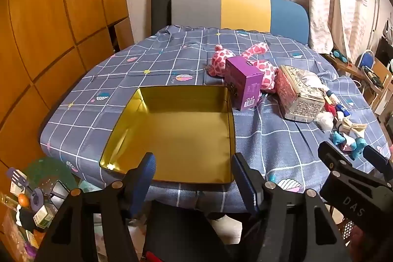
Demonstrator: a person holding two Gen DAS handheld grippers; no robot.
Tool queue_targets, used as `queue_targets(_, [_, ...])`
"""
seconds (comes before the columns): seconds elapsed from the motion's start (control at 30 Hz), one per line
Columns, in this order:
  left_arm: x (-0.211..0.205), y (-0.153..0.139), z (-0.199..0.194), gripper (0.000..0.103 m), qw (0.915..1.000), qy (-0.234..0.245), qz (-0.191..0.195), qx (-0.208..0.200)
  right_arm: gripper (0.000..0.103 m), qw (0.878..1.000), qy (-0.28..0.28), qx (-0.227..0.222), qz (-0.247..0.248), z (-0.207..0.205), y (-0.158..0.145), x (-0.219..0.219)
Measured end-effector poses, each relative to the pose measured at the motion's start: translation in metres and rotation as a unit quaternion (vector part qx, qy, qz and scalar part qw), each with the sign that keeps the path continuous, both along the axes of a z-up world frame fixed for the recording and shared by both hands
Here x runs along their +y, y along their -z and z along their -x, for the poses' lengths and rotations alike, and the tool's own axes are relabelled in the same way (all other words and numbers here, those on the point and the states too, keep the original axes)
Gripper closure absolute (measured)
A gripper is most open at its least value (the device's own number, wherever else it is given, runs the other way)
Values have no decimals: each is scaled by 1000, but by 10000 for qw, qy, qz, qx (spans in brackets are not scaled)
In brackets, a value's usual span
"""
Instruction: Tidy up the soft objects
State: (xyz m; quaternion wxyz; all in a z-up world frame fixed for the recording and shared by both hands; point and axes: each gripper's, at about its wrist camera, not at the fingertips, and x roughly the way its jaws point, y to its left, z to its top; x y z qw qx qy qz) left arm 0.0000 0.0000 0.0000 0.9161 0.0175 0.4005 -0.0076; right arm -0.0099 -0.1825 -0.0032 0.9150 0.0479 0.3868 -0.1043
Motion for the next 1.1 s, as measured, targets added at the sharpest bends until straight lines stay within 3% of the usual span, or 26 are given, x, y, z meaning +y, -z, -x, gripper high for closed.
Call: queue_targets(1.1, [-1, 2, 2, 38, 10000, 6, 11, -3, 0, 9998, -52, 158, -62, -6, 6, 1])
